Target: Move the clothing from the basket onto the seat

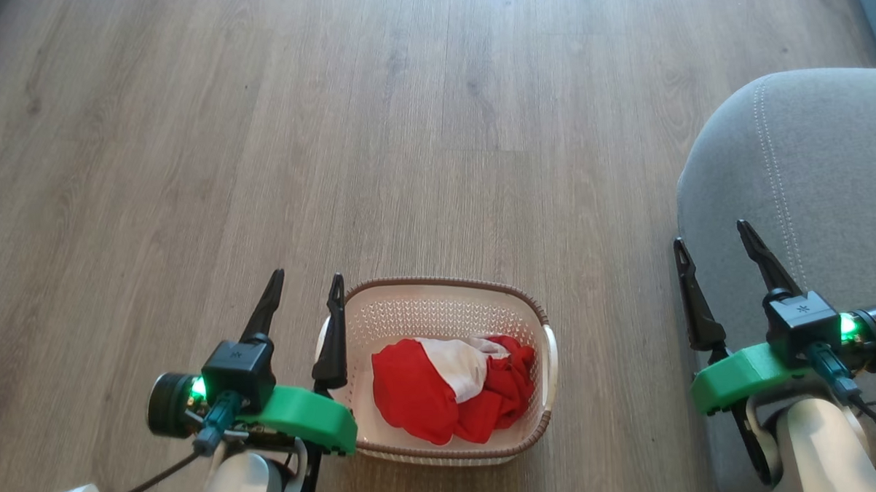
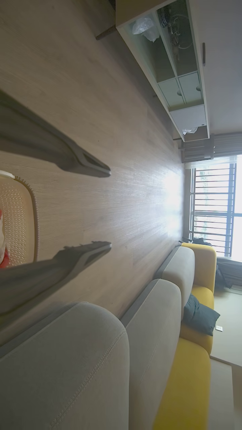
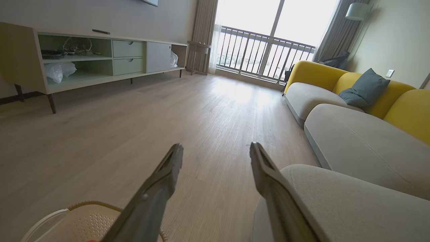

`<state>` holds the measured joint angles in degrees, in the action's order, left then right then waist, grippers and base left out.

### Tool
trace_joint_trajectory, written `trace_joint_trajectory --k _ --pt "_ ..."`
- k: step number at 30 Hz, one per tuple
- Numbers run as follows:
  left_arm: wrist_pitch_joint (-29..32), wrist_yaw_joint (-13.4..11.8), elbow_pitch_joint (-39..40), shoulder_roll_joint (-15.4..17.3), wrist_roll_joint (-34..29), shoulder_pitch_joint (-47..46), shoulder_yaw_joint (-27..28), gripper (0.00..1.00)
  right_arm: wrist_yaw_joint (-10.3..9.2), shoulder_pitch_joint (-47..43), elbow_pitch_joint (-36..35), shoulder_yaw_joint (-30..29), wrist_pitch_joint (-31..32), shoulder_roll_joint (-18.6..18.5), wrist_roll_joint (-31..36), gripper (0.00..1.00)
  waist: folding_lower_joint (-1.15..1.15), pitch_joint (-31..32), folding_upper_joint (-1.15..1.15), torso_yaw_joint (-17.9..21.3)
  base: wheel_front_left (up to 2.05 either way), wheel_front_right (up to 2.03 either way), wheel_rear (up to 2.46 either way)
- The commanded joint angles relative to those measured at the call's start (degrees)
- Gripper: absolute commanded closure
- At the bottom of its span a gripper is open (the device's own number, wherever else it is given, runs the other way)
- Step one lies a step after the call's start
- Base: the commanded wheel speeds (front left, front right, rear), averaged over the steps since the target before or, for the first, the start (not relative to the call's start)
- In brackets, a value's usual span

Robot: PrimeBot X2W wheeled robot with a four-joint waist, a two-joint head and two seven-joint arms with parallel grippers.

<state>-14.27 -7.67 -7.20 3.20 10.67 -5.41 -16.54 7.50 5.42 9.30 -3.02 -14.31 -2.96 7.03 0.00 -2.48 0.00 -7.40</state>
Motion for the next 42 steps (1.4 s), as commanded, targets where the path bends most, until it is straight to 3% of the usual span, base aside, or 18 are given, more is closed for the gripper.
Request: trace_joint_trajectory --k 1,12,18,28,35,42 --pt "-0.7 0.2 1.5 -0.3 0.3 -1.4 1.8 0.00 -0.01 2.8 -1.8 1.5 -0.7 0.1 0.1 0.00 0.00 -0.1 0.00 0.0 0.00 0.00 0.00" --pt "-0.7 0.7 -1.0 -0.3 1.2 -1.5 0.3 0.00 -0.01 2.9 -0.8 0.7 -0.7 0.1 -2.9 0.00 0.00 -1.2 0.00 0.5 0.00 0.00 0.00" --pt "-0.7 3.0 -6.2 -0.3 2.3 -3.0 -2.1 0.00 -0.01 4.0 0.3 0.0 -0.7 0.1 -2.5 0.00 0.00 -5.2 0.00 1.9 0.00 0.00 0.00" --pt "-0.7 6.9 -20.2 -0.3 -0.5 -12.1 -8.6 0.00 -0.01 7.0 0.7 -3.9 -0.7 0.1 2.0 0.00 0.00 -19.7 0.00 5.5 0.00 0.00 0.00" --pt "-0.7 8.2 -30.9 -0.3 -3.5 -22.8 -14.0 0.00 -0.01 8.8 -0.1 -7.2 -0.7 0.1 3.9 0.00 0.00 -31.2 0.00 7.3 0.00 0.00 0.00" --pt "-0.7 9.6 -42.1 -0.3 -6.3 -33.6 -18.8 0.00 -0.01 10.3 -2.0 -6.9 -0.7 0.1 2.9 0.00 0.00 -40.1 0.00 9.8 0.00 0.00 0.00"
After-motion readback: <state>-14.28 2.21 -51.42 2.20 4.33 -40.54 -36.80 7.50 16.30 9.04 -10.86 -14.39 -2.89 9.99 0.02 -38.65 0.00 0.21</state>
